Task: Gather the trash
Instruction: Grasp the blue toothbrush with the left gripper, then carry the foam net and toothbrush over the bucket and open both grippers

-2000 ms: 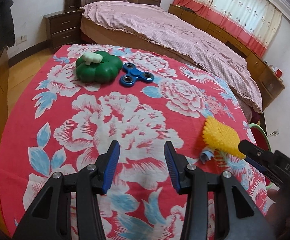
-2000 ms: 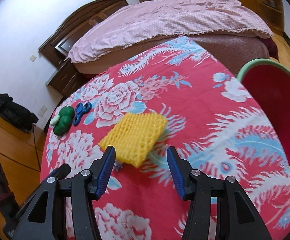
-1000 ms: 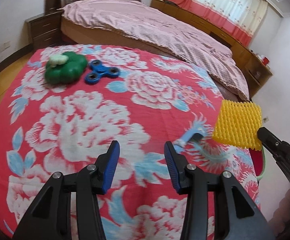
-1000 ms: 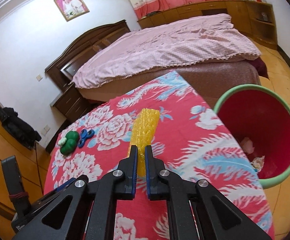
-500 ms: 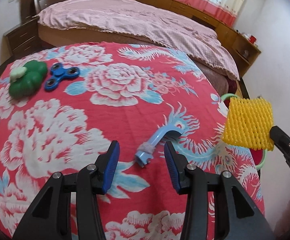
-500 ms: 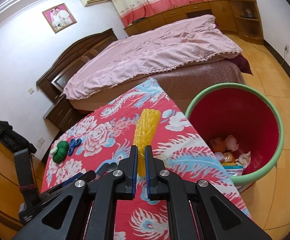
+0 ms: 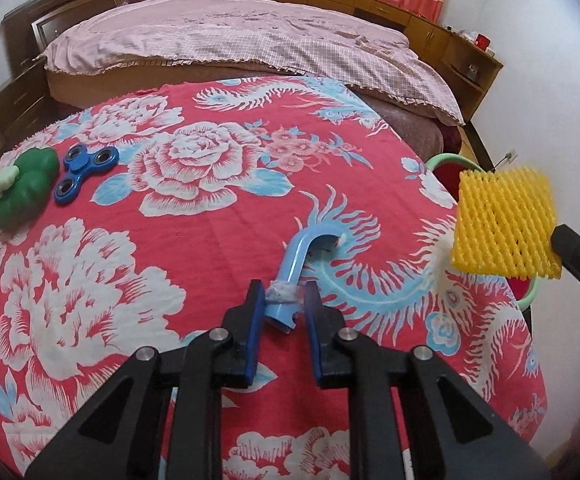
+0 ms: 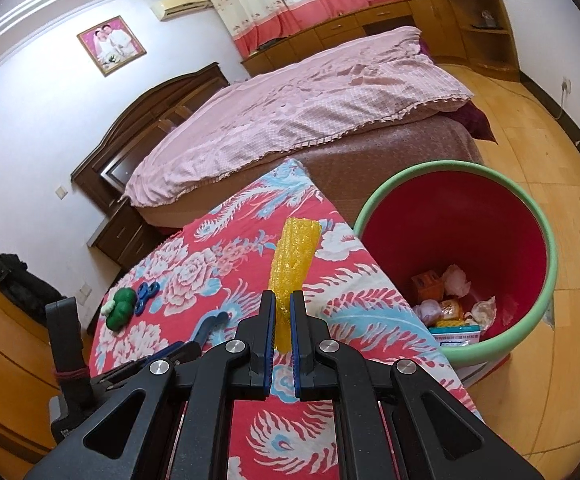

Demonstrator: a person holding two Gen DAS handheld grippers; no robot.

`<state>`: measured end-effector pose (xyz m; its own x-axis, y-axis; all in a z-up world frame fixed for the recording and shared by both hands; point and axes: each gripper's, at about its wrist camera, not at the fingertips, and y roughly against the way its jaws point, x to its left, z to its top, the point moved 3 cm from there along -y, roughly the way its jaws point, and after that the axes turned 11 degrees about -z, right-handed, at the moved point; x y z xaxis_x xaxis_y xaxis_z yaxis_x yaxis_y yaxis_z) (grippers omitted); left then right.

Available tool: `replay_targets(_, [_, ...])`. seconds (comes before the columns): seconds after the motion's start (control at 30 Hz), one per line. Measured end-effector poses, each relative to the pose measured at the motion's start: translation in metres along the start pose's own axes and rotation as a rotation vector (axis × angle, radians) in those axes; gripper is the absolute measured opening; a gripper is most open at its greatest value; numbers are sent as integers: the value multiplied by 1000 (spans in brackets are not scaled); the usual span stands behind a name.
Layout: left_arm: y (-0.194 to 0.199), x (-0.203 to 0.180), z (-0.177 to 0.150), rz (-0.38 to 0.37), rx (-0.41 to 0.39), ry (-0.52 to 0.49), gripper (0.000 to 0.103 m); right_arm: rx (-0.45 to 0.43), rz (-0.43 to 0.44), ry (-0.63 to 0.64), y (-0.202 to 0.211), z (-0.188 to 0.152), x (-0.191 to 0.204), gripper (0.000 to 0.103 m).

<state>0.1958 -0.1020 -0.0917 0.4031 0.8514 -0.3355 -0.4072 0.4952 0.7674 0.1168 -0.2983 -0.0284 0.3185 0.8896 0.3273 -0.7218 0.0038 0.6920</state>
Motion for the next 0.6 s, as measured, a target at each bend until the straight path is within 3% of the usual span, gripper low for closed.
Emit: replay_targets(0.6, [31, -53, 16, -103, -91, -6, 18, -72, -15, -79, 30, 9, -42, 7])
